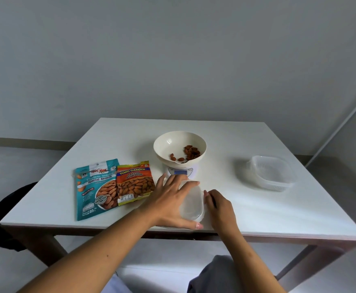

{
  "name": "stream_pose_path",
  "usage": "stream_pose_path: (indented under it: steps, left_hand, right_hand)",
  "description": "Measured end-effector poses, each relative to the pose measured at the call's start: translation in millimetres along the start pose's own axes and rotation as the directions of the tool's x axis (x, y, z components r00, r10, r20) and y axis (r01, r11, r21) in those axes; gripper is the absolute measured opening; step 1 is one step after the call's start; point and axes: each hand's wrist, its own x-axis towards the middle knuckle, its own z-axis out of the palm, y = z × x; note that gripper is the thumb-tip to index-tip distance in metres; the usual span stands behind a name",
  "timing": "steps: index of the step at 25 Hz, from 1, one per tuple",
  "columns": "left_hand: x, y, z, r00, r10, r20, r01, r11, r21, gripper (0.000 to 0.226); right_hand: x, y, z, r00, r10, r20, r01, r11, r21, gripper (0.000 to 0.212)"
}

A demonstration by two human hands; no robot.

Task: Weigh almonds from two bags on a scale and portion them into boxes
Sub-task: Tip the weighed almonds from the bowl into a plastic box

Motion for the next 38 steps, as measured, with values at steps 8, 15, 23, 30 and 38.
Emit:
stream_pose_path:
  steps: [8,15,23,30,38]
  left_hand:
    - [-4,-11,-9,0.955,-0.108,-0.275,0.000,0.930,-0.367,0.094]
    - [-36,-57,5,0.684,-0.720,-0.116,-0.167,0.001,-0.986,0.089]
    - [-47,-61,28,0.646,-0.763,-0.037,-0.280,-0.191,-0.941,0.094]
    - [-44,-64,32,0.657,-0.750,-0.070,-0.263,-0.142,-0.954,0.092]
    - [-41,-64,33,0.657,-0.750,-0.073,-0.259,-0.133,-0.957,0.115]
  right_hand:
    - [1,3,6,0.999,-0.012,-0.040,0.008,0.997,-0.079,0.037]
    - [14,-4,-2,0.992,0.116,-0.054,-0.110,0.988,0.105,0.041]
    - [118,-55,-12,0.929,0.351,0.119,-0.370,0.858,0.355,0.045]
    - [135,-55,-3,0.894,0.405,0.192,-0.447,0.839,0.310,0.026]
    - [90,-56,-25,0.959,0.206,0.197,-0.275,0.850,0.449,0.031]
